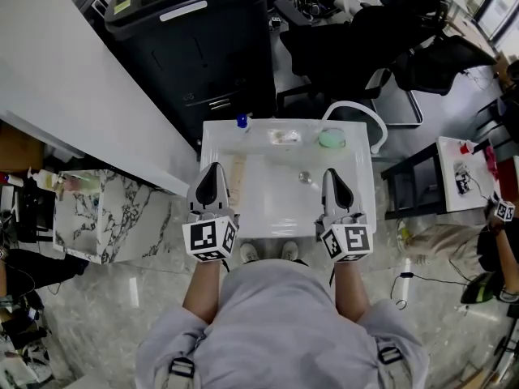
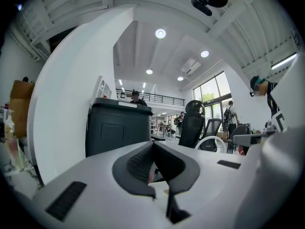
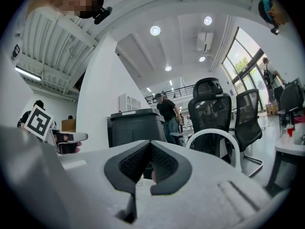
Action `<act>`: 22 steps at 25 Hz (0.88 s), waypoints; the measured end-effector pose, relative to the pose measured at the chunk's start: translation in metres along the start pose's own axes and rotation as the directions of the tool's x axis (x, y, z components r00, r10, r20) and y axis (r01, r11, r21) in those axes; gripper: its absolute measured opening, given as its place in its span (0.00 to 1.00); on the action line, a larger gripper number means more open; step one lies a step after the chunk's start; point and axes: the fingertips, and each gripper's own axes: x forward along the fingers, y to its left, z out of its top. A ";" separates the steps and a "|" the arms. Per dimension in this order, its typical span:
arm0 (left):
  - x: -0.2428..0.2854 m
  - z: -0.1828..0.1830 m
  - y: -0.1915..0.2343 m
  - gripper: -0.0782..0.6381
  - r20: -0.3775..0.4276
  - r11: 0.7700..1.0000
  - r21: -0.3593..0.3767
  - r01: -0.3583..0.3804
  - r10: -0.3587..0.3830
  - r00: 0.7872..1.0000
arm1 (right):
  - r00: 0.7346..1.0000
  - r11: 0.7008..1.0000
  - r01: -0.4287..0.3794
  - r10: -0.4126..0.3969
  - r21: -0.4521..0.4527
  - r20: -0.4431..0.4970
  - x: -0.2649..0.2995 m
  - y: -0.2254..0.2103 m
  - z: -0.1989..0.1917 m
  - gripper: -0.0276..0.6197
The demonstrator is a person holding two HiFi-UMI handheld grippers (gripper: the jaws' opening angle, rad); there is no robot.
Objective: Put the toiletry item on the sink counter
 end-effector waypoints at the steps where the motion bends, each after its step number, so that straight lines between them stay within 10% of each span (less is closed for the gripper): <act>1: -0.001 0.002 0.000 0.12 0.006 1.000 0.000 -0.001 0.001 1.000 | 1.000 1.000 -0.001 0.001 0.002 0.001 0.000 0.000 0.000 0.04; 22: -0.011 0.016 0.004 0.12 0.053 1.000 0.010 -0.005 0.004 0.999 | 0.999 0.997 0.043 -0.041 -0.065 0.026 -0.002 0.001 0.007 0.04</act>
